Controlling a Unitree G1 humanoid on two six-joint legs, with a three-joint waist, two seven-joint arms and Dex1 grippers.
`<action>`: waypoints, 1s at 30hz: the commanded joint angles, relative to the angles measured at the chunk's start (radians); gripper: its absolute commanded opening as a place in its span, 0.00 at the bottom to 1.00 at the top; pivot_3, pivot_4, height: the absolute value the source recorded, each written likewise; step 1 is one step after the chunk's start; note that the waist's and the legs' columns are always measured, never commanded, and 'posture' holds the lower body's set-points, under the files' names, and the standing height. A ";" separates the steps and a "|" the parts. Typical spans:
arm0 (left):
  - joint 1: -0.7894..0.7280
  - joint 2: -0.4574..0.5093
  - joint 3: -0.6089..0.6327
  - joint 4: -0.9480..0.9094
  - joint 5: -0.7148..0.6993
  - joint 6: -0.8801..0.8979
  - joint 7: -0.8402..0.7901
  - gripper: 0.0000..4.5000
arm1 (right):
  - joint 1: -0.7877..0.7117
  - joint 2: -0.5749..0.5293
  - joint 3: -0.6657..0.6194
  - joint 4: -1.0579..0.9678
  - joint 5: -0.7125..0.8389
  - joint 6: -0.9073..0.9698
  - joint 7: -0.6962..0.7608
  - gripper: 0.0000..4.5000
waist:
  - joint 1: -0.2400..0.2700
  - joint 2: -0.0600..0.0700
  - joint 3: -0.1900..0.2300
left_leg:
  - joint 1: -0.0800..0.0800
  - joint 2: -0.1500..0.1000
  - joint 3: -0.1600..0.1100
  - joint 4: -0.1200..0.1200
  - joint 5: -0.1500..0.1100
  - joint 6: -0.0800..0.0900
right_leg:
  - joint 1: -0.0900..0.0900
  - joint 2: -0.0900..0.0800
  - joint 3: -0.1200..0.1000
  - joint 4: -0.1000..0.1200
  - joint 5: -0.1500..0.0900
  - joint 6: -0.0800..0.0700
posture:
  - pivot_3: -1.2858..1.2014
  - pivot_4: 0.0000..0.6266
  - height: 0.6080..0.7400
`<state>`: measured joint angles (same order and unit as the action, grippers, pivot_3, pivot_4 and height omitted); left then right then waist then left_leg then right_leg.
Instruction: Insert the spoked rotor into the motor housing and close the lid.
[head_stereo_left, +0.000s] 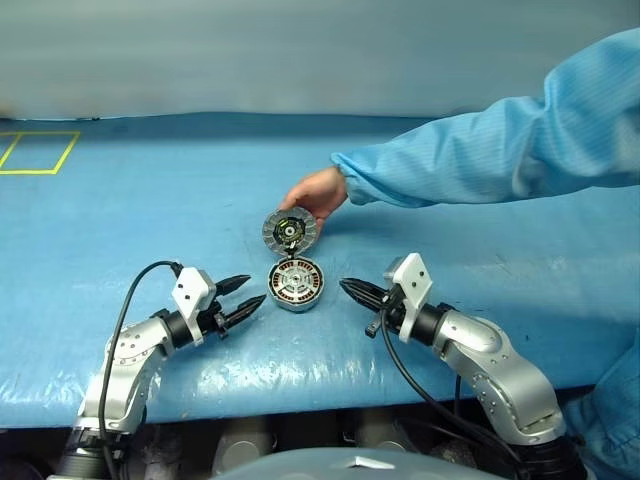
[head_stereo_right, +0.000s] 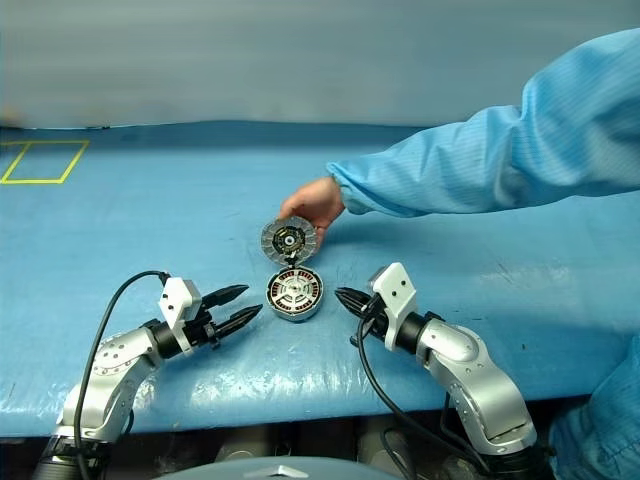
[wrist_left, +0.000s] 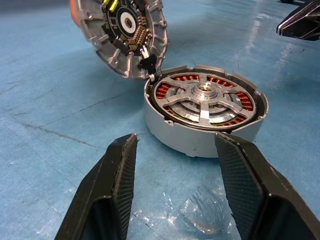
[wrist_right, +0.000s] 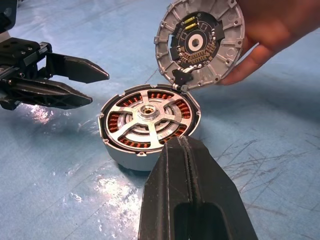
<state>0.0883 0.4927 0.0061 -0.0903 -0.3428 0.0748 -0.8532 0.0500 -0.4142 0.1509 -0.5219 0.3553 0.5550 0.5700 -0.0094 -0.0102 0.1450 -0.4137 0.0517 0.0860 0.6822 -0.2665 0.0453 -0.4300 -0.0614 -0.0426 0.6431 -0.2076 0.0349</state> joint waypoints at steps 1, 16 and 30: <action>-0.012 -0.005 0.008 -0.009 -0.007 -0.024 -0.007 0.58 | -0.019 0.003 0.001 -0.019 0.006 -0.013 0.002 0.00 | 0.000 0.000 0.000 | 0.000 0.000 0.000 0.000 0.000 0.000 | 0.000 0.000 0.000 0.000 0.000 0.000 | 0.52 0.24 1.00; -0.007 -0.015 0.017 -0.007 -0.004 -0.048 0.004 0.58 | -0.128 0.018 0.010 0.029 -0.018 -0.028 -0.011 0.00 | -0.002 0.000 0.000 | 0.000 0.000 0.000 0.000 0.000 0.000 | 0.000 0.000 0.000 0.000 0.000 0.000 | 0.52 0.24 1.00; 0.016 -0.054 0.001 -0.011 0.013 -0.078 0.028 0.58 | -0.642 0.210 0.090 0.493 -0.203 -0.175 -0.074 0.00 | -0.003 0.001 0.000 | -0.001 0.000 0.001 -0.001 0.000 0.000 | 0.000 0.001 0.000 0.001 0.003 -0.005 | 0.52 0.24 1.00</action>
<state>0.1035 0.4404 0.0048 -0.0829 -0.3324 0.0151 -0.8291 -0.5453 -0.2168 0.2418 -0.0380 0.1777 0.4265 0.5159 -0.0125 -0.0096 0.1455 -0.4147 0.0514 0.0869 0.6817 -0.2661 0.0451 -0.4306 -0.0601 -0.0420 0.6439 -0.2039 0.0311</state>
